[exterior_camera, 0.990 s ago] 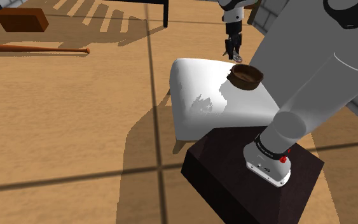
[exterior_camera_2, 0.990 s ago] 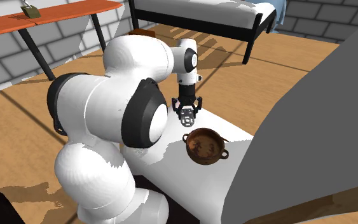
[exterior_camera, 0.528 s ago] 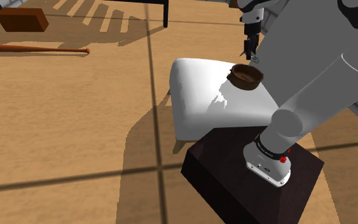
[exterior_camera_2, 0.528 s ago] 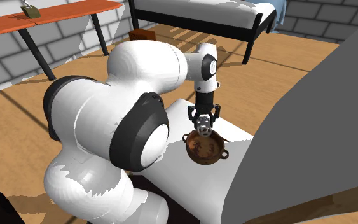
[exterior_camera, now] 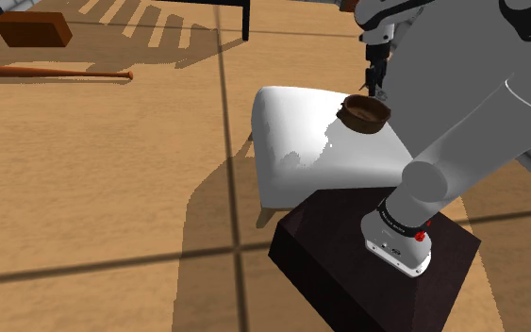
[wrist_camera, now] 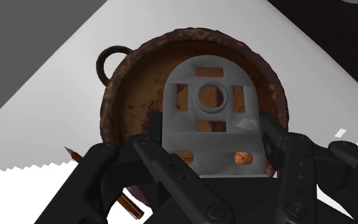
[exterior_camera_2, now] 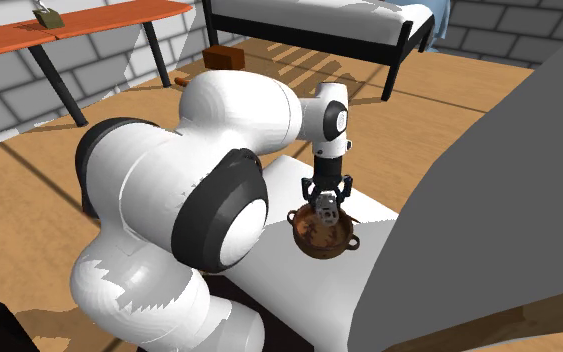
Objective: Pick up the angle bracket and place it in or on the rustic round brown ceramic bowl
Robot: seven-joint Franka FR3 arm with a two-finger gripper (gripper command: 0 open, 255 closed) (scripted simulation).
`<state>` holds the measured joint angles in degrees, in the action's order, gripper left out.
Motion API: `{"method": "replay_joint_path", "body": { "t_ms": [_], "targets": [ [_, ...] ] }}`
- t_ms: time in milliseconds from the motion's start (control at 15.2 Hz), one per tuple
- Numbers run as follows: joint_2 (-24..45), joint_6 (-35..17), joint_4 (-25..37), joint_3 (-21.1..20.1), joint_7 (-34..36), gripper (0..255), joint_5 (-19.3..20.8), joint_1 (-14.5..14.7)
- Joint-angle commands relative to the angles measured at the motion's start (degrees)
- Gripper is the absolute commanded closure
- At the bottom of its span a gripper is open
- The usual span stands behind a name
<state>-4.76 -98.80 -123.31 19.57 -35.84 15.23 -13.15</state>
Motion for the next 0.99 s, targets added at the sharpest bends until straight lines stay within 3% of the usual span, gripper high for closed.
{"method": "replay_joint_path", "body": {
  "t_ms": [0,528,924],
  "targets": [
    [0.6,-1.6,-1.0,0.1,0.2,255,-0.1,-0.1],
    [3.6,-7.9,-4.4,0.5,0.8,255,-0.4,-0.3],
    [3.6,-7.9,-4.4,0.5,0.8,255,-0.4,-0.3]
  ]
}}
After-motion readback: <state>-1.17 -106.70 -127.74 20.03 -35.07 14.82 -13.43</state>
